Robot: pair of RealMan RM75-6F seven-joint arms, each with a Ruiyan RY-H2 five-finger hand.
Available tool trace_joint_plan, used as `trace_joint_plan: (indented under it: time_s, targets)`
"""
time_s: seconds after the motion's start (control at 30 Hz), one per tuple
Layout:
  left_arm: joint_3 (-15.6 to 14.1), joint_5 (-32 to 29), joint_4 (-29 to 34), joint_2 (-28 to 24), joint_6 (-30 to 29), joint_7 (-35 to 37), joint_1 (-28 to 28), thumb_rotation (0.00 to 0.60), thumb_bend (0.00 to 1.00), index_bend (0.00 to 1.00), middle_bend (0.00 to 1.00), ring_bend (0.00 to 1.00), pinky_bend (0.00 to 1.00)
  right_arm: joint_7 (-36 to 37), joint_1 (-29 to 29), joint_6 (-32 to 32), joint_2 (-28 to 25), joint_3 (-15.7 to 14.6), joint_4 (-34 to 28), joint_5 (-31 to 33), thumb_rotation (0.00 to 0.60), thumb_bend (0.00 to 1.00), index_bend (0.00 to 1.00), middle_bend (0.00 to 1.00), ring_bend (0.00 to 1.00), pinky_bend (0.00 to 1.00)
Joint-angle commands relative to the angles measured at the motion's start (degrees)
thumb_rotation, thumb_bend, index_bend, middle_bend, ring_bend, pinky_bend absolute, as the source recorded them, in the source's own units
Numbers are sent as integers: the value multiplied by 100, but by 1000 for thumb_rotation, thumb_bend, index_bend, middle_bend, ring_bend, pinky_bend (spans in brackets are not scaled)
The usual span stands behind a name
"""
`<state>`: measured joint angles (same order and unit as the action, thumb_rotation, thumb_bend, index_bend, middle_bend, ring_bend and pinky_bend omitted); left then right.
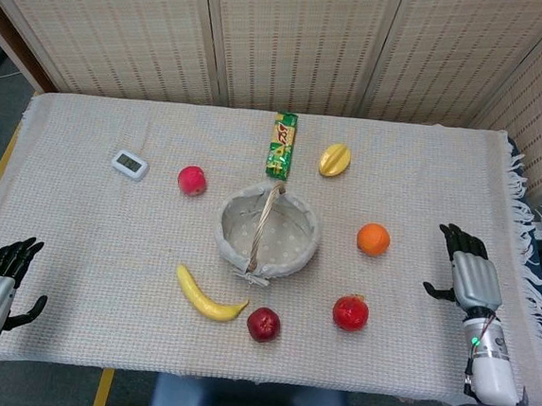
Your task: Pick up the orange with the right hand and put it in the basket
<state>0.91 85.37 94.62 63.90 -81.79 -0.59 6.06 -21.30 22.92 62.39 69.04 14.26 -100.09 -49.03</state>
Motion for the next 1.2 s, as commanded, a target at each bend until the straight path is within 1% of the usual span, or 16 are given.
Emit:
trace_joint_plan:
  time_s: [0.03, 0.13, 0.3, 0.43, 0.67, 0.97, 1.03, 1.07, 1.1, 1.13, 1.2]
  targets:
    - [-3, -10, 10, -12, 8, 21, -2, 600, 347, 0, 0, 0, 65, -769, 787, -332, 731, 257, 634, 993, 600, 114, 0, 0, 0, 21]
    - [-3, -29, 22, -24, 31, 37, 2, 600, 347, 0, 0, 0, 65, -923, 1062, -360, 1114, 285, 910, 1326, 600, 114, 0, 0, 0, 24]
    - [0, -72, 37, -42, 71, 56, 10, 600, 347, 0, 0, 0, 65, -1095, 1367, -344, 1575, 209, 1178, 1456, 600, 114, 0, 0, 0, 28]
    - [3, -93, 48, -60, 89, 94, 11, 600, 347, 0, 0, 0, 65, -1154, 1494, -250, 1803, 166, 1338, 1460, 600, 115, 0, 0, 0, 28]
    - [-10, -107, 88, -94, 103, 131, 2, 600, 349, 0, 0, 0, 65, -1277, 1689, -274, 2087, 156, 1778, 1703, 600, 114, 0, 0, 0, 37]
    - [-15, -136, 117, -111, 145, 116, 11, 600, 348, 0, 0, 0, 65, -1309, 1950, -532, 2616, 156, 2589, 1908, 600, 114, 0, 0, 0, 77]
    - [-15, -143, 120, -113, 150, 115, 11, 600, 347, 0, 0, 0, 65, -1271, 2007, -565, 2778, 173, 2798, 1888, 600, 114, 17, 8, 0, 94]
    - [-13, -149, 120, -113, 155, 116, 13, 600, 348, 0, 0, 0, 65, -1244, 2025, -570, 2846, 180, 2882, 1866, 600, 114, 36, 32, 14, 126]
    - [-9, -160, 122, -112, 161, 121, 14, 600, 348, 0, 0, 0, 65, -1189, 2042, -545, 2934, 201, 2984, 1812, 600, 122, 54, 81, 54, 183]
    - [-7, -164, 124, -116, 161, 125, 14, 600, 347, 0, 0, 0, 65, -1129, 2047, -503, 2999, 221, 3049, 1753, 600, 145, 64, 159, 133, 270]
    - [-6, -167, 126, -123, 163, 140, 14, 600, 348, 0, 0, 0, 65, -973, 2031, -412, 3094, 260, 3125, 1604, 600, 213, 79, 337, 339, 461]
